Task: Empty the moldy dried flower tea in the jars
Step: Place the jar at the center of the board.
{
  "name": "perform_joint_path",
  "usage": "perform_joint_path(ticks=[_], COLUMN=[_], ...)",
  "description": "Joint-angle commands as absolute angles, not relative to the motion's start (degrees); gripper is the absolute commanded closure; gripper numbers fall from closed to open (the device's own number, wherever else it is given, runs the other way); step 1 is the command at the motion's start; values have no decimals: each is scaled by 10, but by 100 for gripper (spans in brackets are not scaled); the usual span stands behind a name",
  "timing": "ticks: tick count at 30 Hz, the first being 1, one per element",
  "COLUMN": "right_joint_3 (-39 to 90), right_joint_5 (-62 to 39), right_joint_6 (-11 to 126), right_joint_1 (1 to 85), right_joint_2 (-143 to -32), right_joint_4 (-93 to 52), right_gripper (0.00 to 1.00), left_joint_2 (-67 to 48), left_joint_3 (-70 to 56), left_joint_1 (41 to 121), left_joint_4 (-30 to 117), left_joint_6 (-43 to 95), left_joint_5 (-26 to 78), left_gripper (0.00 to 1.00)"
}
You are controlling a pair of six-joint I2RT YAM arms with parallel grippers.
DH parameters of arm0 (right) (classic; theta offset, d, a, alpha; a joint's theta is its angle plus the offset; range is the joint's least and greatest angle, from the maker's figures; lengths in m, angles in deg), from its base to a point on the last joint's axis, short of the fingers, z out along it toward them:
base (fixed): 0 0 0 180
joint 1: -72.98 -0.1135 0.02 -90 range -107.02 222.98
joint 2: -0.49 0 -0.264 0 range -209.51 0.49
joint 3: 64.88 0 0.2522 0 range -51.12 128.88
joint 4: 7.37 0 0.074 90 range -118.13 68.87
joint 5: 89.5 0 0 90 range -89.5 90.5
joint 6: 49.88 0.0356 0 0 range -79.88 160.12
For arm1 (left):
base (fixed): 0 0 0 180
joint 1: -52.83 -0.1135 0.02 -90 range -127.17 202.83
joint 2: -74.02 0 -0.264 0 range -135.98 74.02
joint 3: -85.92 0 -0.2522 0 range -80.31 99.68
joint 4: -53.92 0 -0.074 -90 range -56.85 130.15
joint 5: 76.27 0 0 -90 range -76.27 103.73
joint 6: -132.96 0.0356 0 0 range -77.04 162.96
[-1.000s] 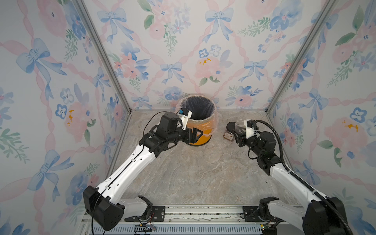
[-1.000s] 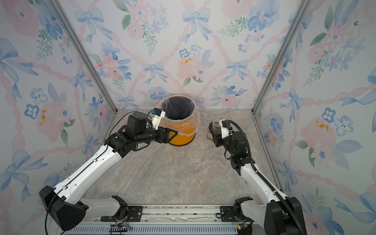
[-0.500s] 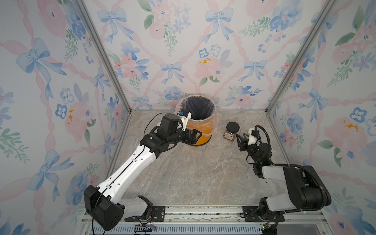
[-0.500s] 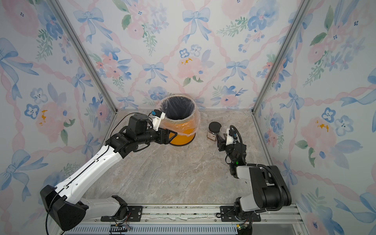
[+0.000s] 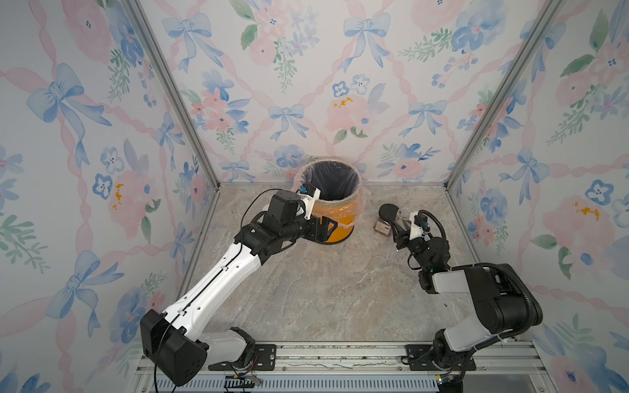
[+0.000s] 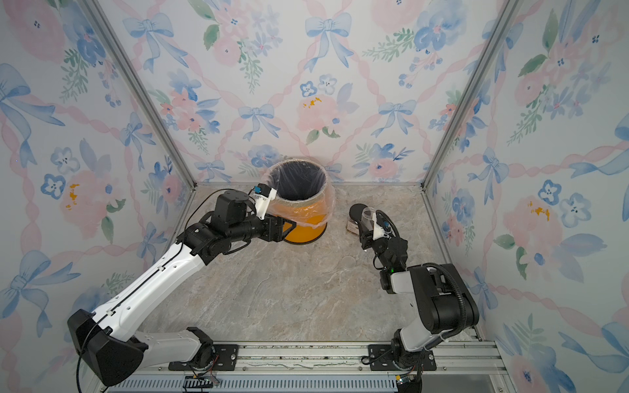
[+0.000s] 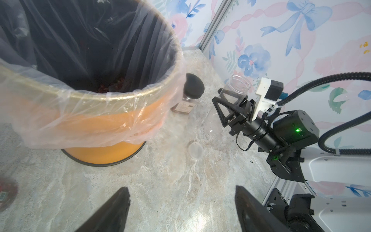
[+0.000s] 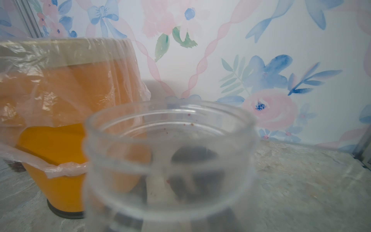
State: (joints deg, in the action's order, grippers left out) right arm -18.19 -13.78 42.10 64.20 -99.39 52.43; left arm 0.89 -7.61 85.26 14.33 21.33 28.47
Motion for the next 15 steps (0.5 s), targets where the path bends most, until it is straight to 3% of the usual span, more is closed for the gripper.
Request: perform_joint_path(ticks=[1,7,15], right_joint_3=[-170,-182,-193], right_joint_5=[-158,-151,-153], right_joint_6=[389,364,333], right_joint_1=[609,548,476], right_joint_2=[-1003,-967,-892], right_joint_4=[546,560,498], right_gripper=[51,51,51], left_joint_2=[-7,-82,-186], left_joint_3=[-58,33,126], left_joint_1=[850,897,932], left_joint_4=[149,149,148], left_joint_6=[219,210,174], left_joint_5=[275,279,297], left_gripper=[18,22,40])
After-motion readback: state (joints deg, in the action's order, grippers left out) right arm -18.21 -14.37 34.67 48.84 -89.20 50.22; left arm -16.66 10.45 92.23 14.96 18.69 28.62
